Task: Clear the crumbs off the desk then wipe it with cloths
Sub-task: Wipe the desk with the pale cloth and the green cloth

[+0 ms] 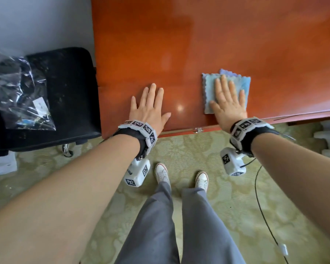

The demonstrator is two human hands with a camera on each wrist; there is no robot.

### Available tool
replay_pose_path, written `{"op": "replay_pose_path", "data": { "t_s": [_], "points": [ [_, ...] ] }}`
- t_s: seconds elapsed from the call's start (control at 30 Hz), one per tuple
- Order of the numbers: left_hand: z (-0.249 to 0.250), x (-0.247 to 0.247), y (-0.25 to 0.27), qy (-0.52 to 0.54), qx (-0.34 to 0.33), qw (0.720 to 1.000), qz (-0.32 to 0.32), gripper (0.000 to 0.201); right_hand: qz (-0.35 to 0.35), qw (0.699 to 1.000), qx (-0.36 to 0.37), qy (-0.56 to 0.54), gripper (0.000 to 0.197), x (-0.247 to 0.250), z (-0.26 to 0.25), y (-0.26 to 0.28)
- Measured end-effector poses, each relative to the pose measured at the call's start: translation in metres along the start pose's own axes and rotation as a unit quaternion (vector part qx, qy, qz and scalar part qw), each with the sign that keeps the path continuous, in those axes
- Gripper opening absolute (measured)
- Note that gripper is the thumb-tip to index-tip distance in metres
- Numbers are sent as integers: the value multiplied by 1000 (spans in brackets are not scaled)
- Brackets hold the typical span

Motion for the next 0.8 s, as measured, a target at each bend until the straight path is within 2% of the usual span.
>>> {"op": "replay_pose_path", "data": {
  "t_s": [0.07, 0.17, 0.23, 0.37, 0.53, 0.7, 0.8],
  "points": [
    [-13, 16, -16, -5, 2, 1000, -3, 77, -3, 998, -55, -18, 66, 2, 25, -1],
    [-47, 36, -45, 2, 66, 998, -6, 85, -4, 992, -117, -39, 68, 6, 36, -5],
    [-65, 39, -57, 10, 105, 994, -22, 91, -17, 986, -156, -53, 72, 8, 28, -11],
    [-68, 34, -66, 9, 116, 993, -35, 97, -23, 978, -195, -72, 78, 12, 1, -22],
    [-70, 29, -70, 10, 115, 993, -27, 97, -35, 993, -108, -23, 75, 23, -58, -33],
    [-70, 22, -70, 11, 104, 995, 10, 99, -46, 998, 28, 36, 74, 29, -138, -42],
    [-69, 21, -69, 7, 100, 995, 26, 101, -52, 996, 62, 44, 75, 29, -155, -47]
  ]
}}
Point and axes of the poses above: each hand's wrist, its own y-axis away from the middle knuckle, its own x-axis out of the back of the hand, z = x × y, the point moved 6 cm from there along -y, towards the middle knuckle, and after that the axes turned 14 degrees about y, right-handed, at the moved point
